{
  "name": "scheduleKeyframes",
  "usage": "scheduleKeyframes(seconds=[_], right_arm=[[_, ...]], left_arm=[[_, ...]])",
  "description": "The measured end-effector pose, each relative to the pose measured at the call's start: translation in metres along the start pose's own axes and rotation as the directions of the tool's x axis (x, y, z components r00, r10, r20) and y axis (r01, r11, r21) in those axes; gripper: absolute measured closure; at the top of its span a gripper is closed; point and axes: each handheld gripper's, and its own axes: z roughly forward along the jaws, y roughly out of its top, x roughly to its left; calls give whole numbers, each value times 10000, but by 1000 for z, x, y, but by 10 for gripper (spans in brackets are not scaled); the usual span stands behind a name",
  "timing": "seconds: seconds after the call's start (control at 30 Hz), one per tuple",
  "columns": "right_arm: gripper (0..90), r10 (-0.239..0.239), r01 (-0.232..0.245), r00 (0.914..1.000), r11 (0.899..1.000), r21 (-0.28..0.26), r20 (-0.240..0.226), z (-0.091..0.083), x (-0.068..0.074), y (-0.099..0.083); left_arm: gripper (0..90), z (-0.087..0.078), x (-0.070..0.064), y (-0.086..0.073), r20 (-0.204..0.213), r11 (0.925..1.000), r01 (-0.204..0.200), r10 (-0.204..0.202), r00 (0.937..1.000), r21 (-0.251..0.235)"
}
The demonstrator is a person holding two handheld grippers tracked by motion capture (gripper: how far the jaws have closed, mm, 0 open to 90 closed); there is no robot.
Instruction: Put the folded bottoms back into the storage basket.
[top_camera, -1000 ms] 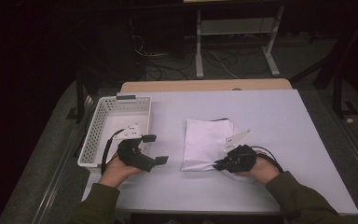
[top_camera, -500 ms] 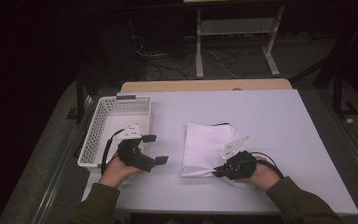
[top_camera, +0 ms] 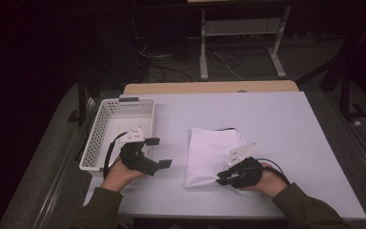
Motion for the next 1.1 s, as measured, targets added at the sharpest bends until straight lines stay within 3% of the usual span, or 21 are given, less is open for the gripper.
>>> scheduleKeyframes(seconds=[0.3,0.77,1.1], right_arm=[[427,818,-776,9956,9931,-877,461,-16,-7,-5],[238,1570,-1329,9784,9760,-1727,1343,-43,-15,-24],[142,1842,-1520,9684,9705,-1873,1682,-55,-17,-43]], left_arm=[[0,0,0,0,-15,10000,-9,9,10000,12],[0,0,0,0,-6,10000,-8,8,10000,8],[0,0,0,0,-34,10000,-6,6,10000,15]])
